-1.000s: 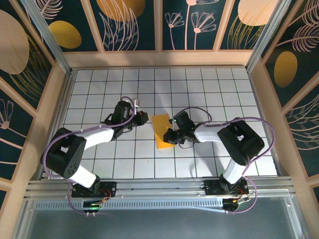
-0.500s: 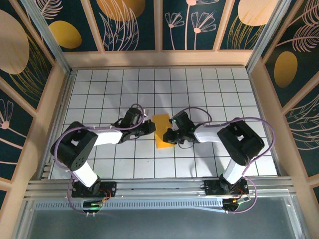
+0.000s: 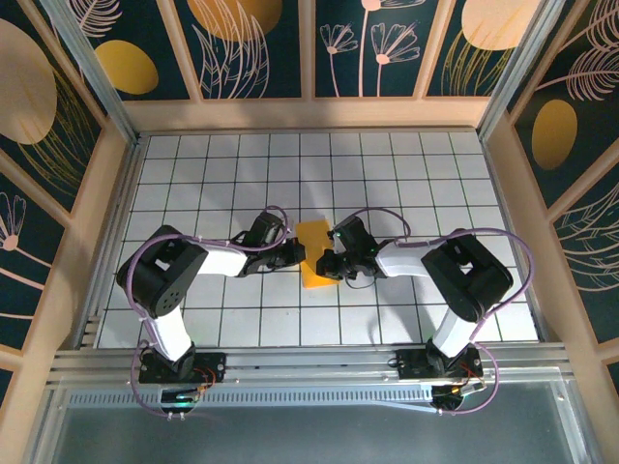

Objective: Fold a paper plane with a square sheet of paper (fold left side to right side)
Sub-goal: Fold the triangle a second time at the center of the table.

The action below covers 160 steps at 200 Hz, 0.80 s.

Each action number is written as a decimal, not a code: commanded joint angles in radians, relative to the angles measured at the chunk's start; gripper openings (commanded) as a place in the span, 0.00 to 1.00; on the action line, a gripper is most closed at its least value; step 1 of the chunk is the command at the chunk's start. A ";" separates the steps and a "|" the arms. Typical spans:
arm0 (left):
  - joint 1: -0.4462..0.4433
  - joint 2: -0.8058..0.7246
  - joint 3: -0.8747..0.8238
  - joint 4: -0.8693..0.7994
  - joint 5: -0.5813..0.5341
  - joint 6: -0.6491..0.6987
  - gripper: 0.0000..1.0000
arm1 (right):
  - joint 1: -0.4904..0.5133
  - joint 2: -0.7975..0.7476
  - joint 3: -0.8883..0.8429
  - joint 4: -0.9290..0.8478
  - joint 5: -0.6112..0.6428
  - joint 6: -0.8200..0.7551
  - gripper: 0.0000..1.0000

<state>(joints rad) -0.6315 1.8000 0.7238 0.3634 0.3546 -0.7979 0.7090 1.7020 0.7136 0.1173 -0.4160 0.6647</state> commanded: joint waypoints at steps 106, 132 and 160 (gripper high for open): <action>-0.009 0.029 -0.023 -0.062 -0.057 0.049 0.00 | -0.137 -0.244 0.010 -0.268 0.056 -0.108 0.45; -0.009 0.030 -0.015 -0.073 -0.055 0.057 0.00 | -0.214 -0.299 -0.034 -0.306 0.028 -0.149 0.59; -0.009 0.027 -0.011 -0.083 -0.060 0.065 0.00 | -0.283 -0.342 -0.086 -0.336 -0.023 -0.182 0.72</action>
<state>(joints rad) -0.6361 1.8000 0.7231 0.3626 0.3389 -0.7639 0.4717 1.3998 0.6746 -0.1459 -0.3862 0.5354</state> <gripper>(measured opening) 0.048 0.684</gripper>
